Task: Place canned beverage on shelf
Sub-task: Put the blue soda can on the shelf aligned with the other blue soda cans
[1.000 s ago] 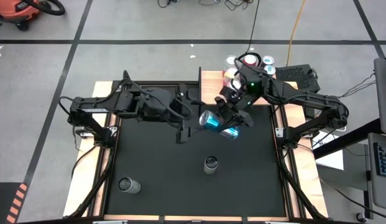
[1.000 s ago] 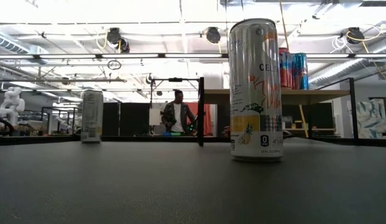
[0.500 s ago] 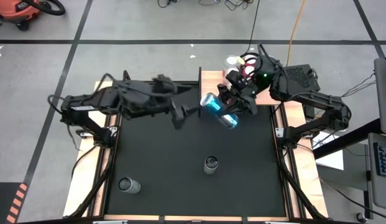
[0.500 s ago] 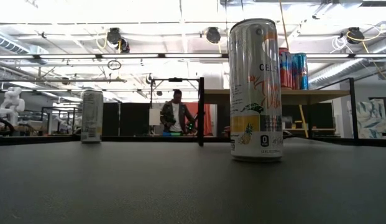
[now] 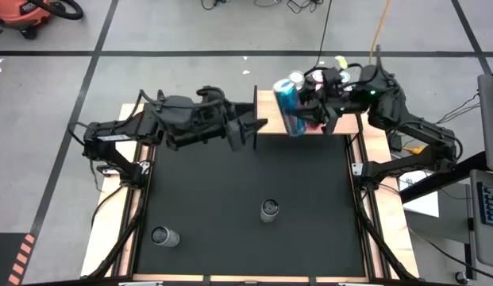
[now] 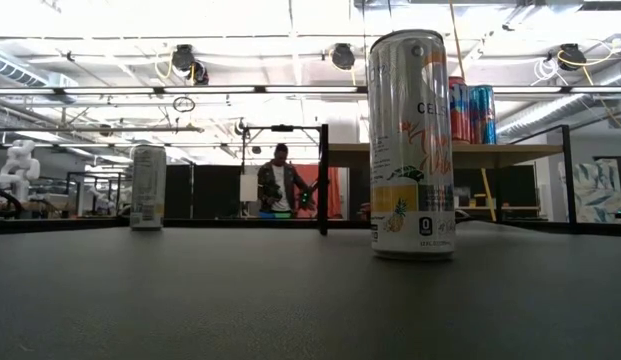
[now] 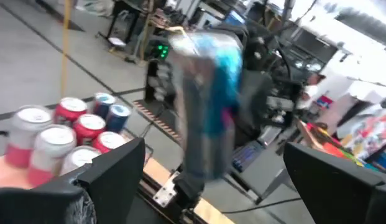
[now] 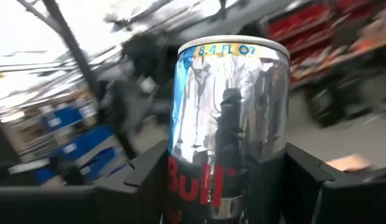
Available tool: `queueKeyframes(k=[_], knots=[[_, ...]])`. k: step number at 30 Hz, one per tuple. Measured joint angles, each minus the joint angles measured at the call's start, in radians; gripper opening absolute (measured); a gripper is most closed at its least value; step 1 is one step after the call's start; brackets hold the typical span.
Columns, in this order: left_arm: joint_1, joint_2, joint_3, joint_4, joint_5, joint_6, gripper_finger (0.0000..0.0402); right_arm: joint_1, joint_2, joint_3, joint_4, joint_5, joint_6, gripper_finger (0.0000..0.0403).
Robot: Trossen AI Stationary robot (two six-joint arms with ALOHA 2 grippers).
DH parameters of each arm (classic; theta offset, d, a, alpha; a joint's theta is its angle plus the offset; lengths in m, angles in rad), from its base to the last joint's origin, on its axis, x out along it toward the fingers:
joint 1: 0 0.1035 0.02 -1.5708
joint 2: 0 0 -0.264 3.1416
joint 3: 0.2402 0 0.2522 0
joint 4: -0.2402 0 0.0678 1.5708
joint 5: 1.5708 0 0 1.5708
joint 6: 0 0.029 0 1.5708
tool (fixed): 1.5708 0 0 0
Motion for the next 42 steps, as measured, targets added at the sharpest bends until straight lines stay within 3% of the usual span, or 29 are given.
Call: queueKeyframes(k=[7,16,24,33,42], knots=[[0.027,0.059,-0.001,0.140,0.154,0.046,0.0384,0.000,-0.039,0.000,0.001,0.127,-0.059,0.0207],[0.087,0.135,-0.001,0.167,0.159,0.072,0.0384,0.000,-0.063,0.000,0.031,0.162,-0.075,0.0208],[0.147,0.169,-0.001,0.251,0.263,0.122,0.0384,0.000,-0.063,0.000,0.054,0.159,-0.075,0.0208],[0.208,0.215,-0.001,0.306,0.492,0.073,0.0384,0.000,-0.055,0.001,0.056,0.158,-0.106,0.0208],[0.210,0.254,-0.001,0.405,0.512,0.083,0.0384,0.000,-0.047,0.001,0.054,0.157,-0.120,0.0208]])
